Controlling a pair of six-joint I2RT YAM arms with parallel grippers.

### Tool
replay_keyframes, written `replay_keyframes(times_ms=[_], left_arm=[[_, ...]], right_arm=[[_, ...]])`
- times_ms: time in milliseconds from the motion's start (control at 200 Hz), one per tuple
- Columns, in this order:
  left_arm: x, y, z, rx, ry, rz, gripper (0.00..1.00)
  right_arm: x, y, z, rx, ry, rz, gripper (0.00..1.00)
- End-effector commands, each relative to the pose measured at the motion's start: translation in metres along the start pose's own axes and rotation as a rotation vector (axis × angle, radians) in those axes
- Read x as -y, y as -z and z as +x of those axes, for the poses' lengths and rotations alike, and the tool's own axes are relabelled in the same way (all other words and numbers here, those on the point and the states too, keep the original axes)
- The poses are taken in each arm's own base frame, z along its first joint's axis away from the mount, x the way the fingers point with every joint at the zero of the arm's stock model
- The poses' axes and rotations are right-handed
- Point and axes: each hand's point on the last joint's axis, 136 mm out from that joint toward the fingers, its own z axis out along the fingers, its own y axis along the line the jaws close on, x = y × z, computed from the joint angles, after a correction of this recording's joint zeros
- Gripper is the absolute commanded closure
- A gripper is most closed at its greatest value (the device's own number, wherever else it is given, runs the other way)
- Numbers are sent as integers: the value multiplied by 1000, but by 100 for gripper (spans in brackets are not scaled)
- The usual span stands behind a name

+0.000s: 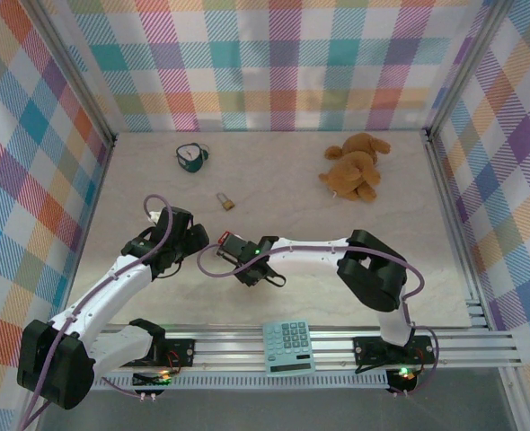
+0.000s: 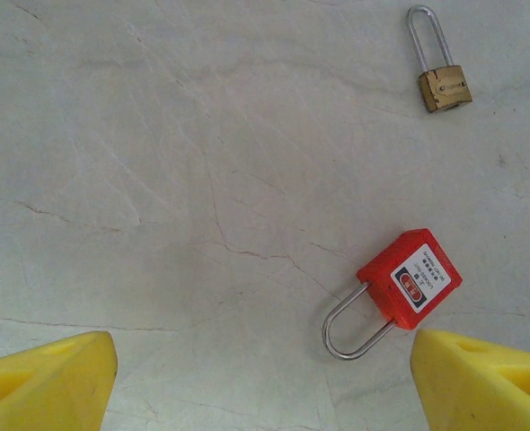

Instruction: Unlock with the key

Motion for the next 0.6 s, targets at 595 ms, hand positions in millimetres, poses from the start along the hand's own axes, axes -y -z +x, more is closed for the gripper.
replay_keyframes(times_ms=[595], left_arm=[[-6,12,-9,49,16,2,15]], right_arm=[[10,-16,-22,60,165,98,78]])
